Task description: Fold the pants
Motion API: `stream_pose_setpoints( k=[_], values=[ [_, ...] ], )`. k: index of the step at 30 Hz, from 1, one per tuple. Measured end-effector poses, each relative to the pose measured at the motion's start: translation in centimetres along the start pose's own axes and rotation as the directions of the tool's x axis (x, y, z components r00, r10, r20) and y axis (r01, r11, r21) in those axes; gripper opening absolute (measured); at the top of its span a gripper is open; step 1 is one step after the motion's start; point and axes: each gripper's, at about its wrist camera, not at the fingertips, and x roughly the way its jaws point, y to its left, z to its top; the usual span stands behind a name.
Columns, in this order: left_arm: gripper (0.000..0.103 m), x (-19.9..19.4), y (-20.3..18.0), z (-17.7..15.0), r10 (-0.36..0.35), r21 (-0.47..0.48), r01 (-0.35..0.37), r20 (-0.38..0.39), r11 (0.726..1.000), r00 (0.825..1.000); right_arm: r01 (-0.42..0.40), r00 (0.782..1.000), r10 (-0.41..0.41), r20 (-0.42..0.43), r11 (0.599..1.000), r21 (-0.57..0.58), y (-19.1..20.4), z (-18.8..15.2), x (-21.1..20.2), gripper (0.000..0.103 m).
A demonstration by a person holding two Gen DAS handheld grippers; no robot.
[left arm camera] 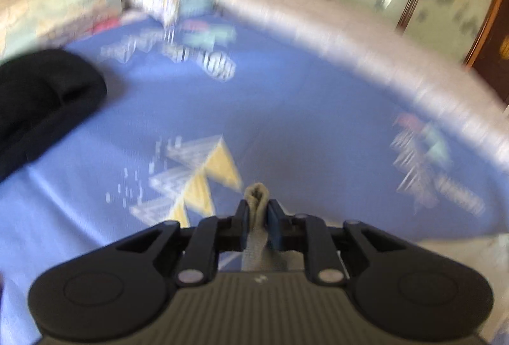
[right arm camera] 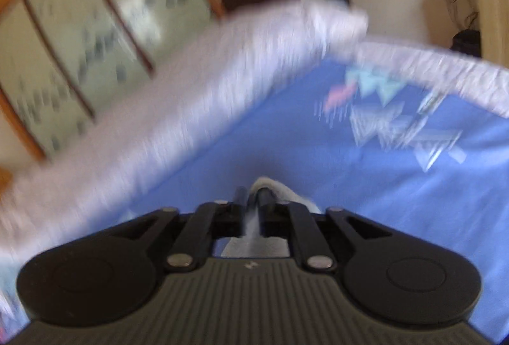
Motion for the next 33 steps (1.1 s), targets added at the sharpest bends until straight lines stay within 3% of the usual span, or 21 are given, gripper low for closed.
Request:
stream_pose_setpoints(
  k=[1, 3, 5, 6, 8, 12, 14, 16, 19, 24, 27, 29, 31, 32, 33],
  values=[
    [0.018, 0.1, 0.1, -0.4, 0.0, 0.002, 0.0, -0.028, 1.0, 1.0, 0.014, 0.997, -0.014, -0.074, 1.0, -0.009, -0.1, -0.7, 1.0, 0.037],
    [0.023, -1.3, 0.8, -0.9, -0.029, 0.005, 0.029, -0.027, 1.0, 0.999, -0.008, 0.994, 0.007, -0.108, 1.0, -0.001, -0.6, -2.4, 0.3, 0.037],
    [0.037, -4.3, 2.2, -1.5, -0.051, 0.005, 0.051, -0.005, 0.999, 0.999, -0.055, 0.99, 0.051, -0.13, 0.998, -0.026, -1.1, -3.3, -2.0, 0.037],
    [0.043, -6.0, 3.2, -1.8, -0.058, 0.001, 0.058, 0.012, 0.998, 0.998, -0.066, 0.989, 0.059, -0.137, 0.997, -0.044, -1.4, -3.5, -3.4, 0.037],
    [0.044, -9.6, 5.3, -2.8, -0.07, -0.007, 0.07, 0.039, 0.998, 0.997, -0.104, 0.985, 0.094, -0.144, 0.992, -0.068, -2.5, -4.0, -7.3, 0.037],
    [0.055, -15.2, 8.9, -6.0, -0.123, -0.019, 0.124, 0.036, 0.992, 0.992, -0.2, 0.972, 0.19, -0.14, 0.978, -0.061, -6.0, -5.5, -15.9, 0.04],
    [0.067, -17.2, 10.1, -8.2, -0.135, -0.023, 0.136, 0.022, 0.99, 0.991, -0.209, 0.972, 0.198, -0.124, 0.974, -0.084, -7.3, -6.9, -19.8, 0.044],
    [0.079, -18.0, 10.6, -10.2, -0.152, -0.031, 0.152, -0.008, 0.988, 0.988, -0.161, 0.985, 0.152, -0.085, 0.979, -0.125, -9.6, -8.6, -23.7, 0.046],
    [0.081, -17.7, 10.9, -13.0, -0.179, -0.067, 0.173, -0.09, 0.983, 0.98, -0.054, 0.998, 0.049, -0.048, 0.991, -0.124, -14.0, -11.4, -28.1, 0.047],
    [0.085, -15.6, 11.4, -15.2, -0.311, -0.234, 0.262, -0.205, 0.936, 0.928, 0.059, 0.997, -0.058, -0.059, 0.998, 0.002, -20.5, -15.5, -32.0, 0.049],
    [0.085, -14.5, 10.8, -15.2, -0.375, -0.291, 0.307, -0.216, 0.906, 0.902, 0.075, 0.996, -0.073, -0.053, 0.996, 0.044, -21.8, -16.2, -32.6, 0.049],
    [0.078, -13.9, 10.1, -15.0, -0.379, -0.315, 0.304, -0.21, 0.899, 0.901, 0.056, 0.998, -0.055, -0.041, 0.998, 0.033, -21.3, -16.0, -32.2, 0.049],
    [0.042, -13.2, 9.3, -15.2, -0.359, -0.325, 0.28, -0.217, 0.903, 0.908, 0.036, 0.999, -0.036, -0.041, 0.999, -0.001, -20.3, -15.7, -31.5, 0.05],
    [0.032, -13.0, 9.2, -15.3, -0.353, -0.331, 0.269, -0.226, 0.905, 0.908, 0.028, 0.998, -0.029, -0.051, 0.999, -0.02, -20.1, -15.7, -31.0, 0.051],
    [0.015, -12.9, 9.1, -15.5, -0.35, -0.337, 0.262, -0.233, 0.904, 0.907, 0.031, 0.998, -0.033, -0.063, 0.999, -0.029, -19.7, -15.8, -30.4, 0.051]
  ],
)
